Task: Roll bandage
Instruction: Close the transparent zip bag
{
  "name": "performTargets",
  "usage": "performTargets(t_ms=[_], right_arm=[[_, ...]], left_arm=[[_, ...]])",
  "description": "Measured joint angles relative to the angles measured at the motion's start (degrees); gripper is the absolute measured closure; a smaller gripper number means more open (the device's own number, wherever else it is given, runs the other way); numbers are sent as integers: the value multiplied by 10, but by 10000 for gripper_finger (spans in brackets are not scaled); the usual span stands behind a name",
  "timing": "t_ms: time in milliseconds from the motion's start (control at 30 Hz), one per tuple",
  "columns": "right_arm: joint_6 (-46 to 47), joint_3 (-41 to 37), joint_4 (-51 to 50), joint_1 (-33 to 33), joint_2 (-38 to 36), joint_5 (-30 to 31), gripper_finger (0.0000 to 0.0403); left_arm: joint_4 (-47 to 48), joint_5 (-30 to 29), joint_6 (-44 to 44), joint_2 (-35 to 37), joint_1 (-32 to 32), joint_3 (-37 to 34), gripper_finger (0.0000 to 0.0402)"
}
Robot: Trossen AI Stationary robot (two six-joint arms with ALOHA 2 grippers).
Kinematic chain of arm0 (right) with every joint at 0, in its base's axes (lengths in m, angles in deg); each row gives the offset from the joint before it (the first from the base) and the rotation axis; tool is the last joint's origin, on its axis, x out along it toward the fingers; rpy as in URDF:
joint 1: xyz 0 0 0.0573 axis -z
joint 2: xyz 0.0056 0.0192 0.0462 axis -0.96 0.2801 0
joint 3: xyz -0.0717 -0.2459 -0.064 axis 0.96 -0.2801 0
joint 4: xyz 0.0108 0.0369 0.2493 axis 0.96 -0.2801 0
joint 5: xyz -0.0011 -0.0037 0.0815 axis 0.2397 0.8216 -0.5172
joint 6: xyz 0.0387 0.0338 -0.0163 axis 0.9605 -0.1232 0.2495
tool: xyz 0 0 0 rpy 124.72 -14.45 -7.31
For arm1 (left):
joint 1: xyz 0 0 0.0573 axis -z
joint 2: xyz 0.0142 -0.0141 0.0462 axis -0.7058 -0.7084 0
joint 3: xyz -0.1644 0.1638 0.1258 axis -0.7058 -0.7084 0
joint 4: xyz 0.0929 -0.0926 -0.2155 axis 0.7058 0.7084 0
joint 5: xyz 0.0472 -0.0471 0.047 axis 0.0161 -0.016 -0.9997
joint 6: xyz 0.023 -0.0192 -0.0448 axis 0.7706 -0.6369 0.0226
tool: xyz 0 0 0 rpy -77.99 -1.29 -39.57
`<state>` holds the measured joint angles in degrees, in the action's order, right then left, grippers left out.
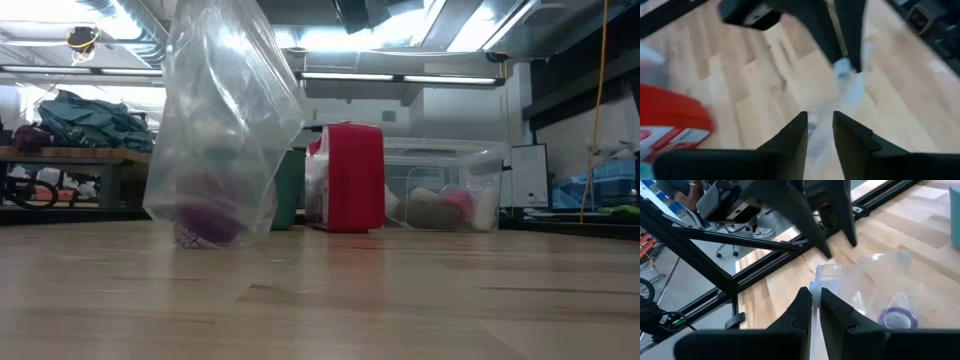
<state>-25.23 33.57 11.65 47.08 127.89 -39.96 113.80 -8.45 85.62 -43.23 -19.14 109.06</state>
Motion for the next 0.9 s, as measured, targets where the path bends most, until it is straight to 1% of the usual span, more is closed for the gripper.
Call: performTargets(t_ms=[133, 267, 333, 467, 500, 700, 833, 900], right_arm=[[-2, 0, 3, 0, 0, 2, 372], [-2, 0, 3, 0, 0, 1, 372], [-2, 0, 3, 0, 0, 1, 372], [-2, 0, 3, 0, 0, -1, 372], [-2, 0, 3, 0, 0, -1, 372], [-2, 0, 5, 0, 0, 3, 372], [-2, 0, 3, 0, 0, 1, 372], [-1, 0, 1, 0, 0, -6, 372]], left_arm=[[-17, 12, 23, 0, 0, 0, 292], [-35, 12, 51, 0, 0, 0, 285], [-36, 24, 63, 0, 0, 0, 290], [-38, 86, 80, -2, 0, 0, 309], [-40, 94, 84, -2, 0, 0, 314], [-65, 100, 89, -19, -9, 0, 335], [-66, 101, 85, -24, -20, 0, 338], [-61, 102, 69, -24, -24, 0, 336]])
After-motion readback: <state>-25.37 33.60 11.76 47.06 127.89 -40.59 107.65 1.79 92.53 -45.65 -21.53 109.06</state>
